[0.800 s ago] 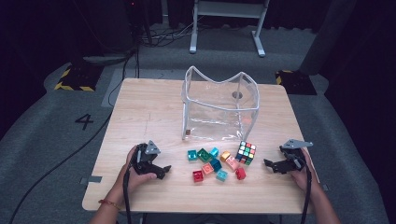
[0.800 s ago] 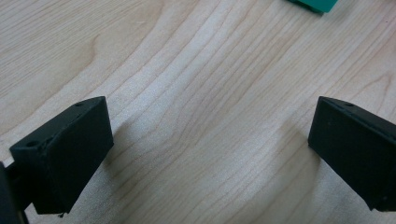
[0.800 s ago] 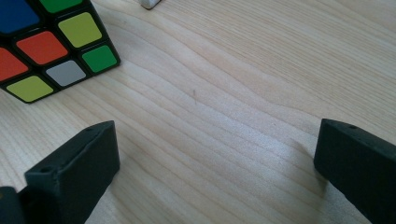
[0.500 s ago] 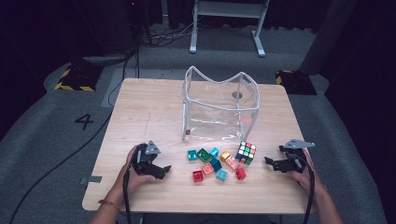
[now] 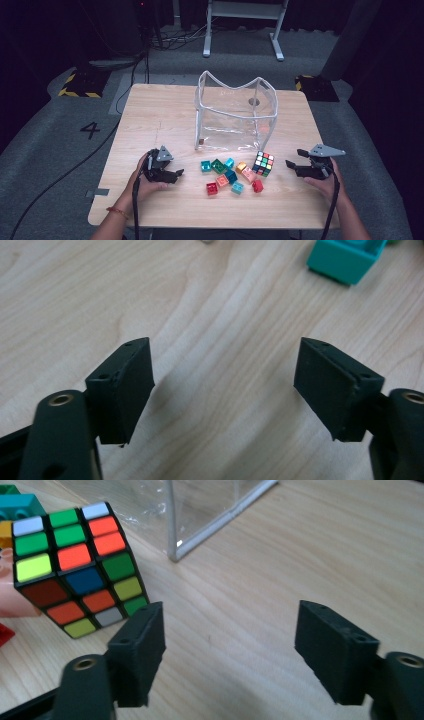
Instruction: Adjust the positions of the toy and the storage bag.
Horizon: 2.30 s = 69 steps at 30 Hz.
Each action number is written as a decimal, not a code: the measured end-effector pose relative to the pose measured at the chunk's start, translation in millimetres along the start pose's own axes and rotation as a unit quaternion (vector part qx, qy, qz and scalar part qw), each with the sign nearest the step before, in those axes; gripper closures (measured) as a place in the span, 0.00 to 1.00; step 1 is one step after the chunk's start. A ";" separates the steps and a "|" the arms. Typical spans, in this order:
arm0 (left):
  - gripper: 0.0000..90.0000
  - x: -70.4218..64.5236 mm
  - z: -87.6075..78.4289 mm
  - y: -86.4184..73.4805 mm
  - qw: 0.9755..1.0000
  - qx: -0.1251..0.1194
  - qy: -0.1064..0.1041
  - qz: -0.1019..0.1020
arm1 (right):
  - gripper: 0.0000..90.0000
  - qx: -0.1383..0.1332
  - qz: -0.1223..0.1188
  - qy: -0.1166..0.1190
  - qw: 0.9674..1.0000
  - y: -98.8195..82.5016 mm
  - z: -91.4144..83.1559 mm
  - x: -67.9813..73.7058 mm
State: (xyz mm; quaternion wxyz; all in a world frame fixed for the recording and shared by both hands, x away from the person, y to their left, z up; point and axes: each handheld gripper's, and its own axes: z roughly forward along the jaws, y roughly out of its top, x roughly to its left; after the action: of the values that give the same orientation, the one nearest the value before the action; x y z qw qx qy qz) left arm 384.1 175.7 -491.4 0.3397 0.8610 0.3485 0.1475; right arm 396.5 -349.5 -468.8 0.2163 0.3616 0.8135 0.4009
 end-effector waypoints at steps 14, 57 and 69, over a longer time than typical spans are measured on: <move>0.26 24.3 10.5 62.1 0.997 -0.073 -0.010 -0.024 | 0.50 -0.039 -0.044 0.011 0.998 65.7 24.3 11.1; 0.95 0.8 18.9 97.7 0.992 -0.083 -0.091 0.030 | 0.97 -0.040 -0.074 0.049 0.995 71.5 24.3 47.1; 0.89 -19.4 6.4 89.5 0.992 -0.071 -0.088 0.053 | 0.77 -0.044 -0.061 0.046 0.996 57.4 4.9 51.6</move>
State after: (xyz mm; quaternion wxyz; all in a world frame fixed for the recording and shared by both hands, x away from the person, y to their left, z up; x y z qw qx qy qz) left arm 418.1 111.9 -434.8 0.4214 0.8613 0.2600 0.1137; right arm 390.2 -283.8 -428.5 0.2187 0.2824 0.8249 0.4380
